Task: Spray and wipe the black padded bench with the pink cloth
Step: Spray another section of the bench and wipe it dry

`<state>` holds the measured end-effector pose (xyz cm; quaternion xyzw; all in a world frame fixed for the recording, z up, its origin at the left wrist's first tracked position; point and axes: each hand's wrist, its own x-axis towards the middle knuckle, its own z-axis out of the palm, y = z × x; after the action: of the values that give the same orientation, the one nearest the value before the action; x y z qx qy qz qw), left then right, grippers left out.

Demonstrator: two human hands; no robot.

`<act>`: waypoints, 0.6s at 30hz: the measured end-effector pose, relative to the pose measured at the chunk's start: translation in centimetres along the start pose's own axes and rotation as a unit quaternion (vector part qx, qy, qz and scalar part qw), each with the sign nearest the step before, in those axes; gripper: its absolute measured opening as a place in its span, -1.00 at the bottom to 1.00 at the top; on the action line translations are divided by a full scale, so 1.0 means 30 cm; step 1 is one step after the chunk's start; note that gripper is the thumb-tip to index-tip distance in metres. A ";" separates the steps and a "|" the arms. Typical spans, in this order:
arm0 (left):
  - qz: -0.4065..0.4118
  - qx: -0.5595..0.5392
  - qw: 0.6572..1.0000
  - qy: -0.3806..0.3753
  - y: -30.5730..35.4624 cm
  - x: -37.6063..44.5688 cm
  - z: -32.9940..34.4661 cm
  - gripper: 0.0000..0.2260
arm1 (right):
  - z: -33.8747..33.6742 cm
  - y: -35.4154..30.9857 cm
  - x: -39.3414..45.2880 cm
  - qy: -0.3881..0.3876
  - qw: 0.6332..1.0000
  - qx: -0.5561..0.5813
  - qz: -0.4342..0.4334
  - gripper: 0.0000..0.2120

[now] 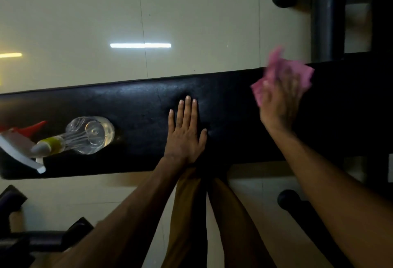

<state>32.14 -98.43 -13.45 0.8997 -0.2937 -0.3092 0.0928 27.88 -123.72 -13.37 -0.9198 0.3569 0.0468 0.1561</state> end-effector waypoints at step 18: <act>0.075 0.069 0.994 0.029 -0.021 -0.007 -0.026 -0.36 | 0.106 -0.064 -0.326 -0.106 0.978 -0.045 -0.174 -0.29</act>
<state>32.77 -97.79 -12.96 0.8880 -0.3780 -0.2544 0.0623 22.01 -115.09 -13.97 -0.9638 0.1703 0.1321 0.1572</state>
